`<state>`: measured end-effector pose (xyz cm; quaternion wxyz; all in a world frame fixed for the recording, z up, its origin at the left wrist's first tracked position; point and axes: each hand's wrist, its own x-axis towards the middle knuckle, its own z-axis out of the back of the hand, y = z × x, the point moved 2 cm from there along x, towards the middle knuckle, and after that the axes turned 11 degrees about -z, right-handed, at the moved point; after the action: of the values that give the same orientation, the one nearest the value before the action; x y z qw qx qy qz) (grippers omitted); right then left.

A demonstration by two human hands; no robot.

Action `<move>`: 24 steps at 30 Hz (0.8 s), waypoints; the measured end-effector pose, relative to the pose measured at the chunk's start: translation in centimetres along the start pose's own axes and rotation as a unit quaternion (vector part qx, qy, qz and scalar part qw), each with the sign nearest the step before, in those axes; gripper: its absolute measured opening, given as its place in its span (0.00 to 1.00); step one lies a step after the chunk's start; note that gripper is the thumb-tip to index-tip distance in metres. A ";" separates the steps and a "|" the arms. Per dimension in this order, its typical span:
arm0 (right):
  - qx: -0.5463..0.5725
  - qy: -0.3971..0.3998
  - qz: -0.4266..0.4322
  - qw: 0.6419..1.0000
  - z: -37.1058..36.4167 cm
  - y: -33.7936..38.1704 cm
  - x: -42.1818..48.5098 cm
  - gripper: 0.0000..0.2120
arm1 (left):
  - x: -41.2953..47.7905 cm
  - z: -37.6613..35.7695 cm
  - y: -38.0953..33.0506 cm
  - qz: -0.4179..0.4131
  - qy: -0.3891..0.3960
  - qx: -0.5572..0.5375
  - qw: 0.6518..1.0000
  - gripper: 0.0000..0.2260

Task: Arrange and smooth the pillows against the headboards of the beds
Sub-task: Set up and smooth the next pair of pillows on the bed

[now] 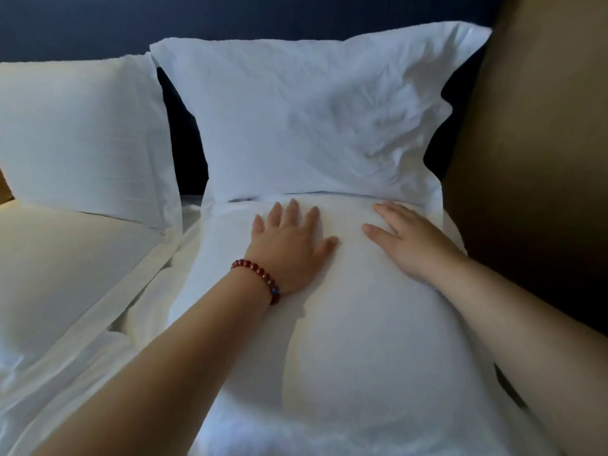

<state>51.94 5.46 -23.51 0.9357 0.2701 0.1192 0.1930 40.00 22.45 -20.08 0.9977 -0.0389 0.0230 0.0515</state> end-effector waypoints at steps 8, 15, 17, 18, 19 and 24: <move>0.095 0.067 0.044 0.992 0.6 -5.7 -0.5 0.29 | 3.5 -2.1 -7.7 0.075 -0.008 0.075 0.994 0.30; 0.025 0.167 0.031 0.985 5.9 -7.1 -0.8 0.30 | 0.6 -1.5 -9.8 0.086 -0.043 -0.014 0.995 0.29; 0.022 0.188 0.017 0.982 8.2 -6.6 -0.6 0.29 | -0.5 -1.2 -10.7 0.100 -0.046 -0.026 0.994 0.29; 0.024 0.201 0.009 0.979 9.3 -6.1 -0.4 0.29 | -0.8 -1.1 -11.0 0.110 -0.042 -0.033 0.993 0.28; 0.026 0.211 0.003 0.977 10.4 -5.5 -0.2 0.29 | -1.0 -0.9 -11.3 0.120 -0.034 -0.041 0.991 0.27; 0.048 0.229 0.014 0.972 15.2 -2.1 1.3 0.26 | -0.7 -0.1 -11.4 0.149 0.019 -0.060 0.987 0.25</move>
<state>58.70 -2.56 -12.27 0.8666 0.2653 0.3356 0.2570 40.51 11.07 -19.26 0.9741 -0.0957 0.0445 0.2000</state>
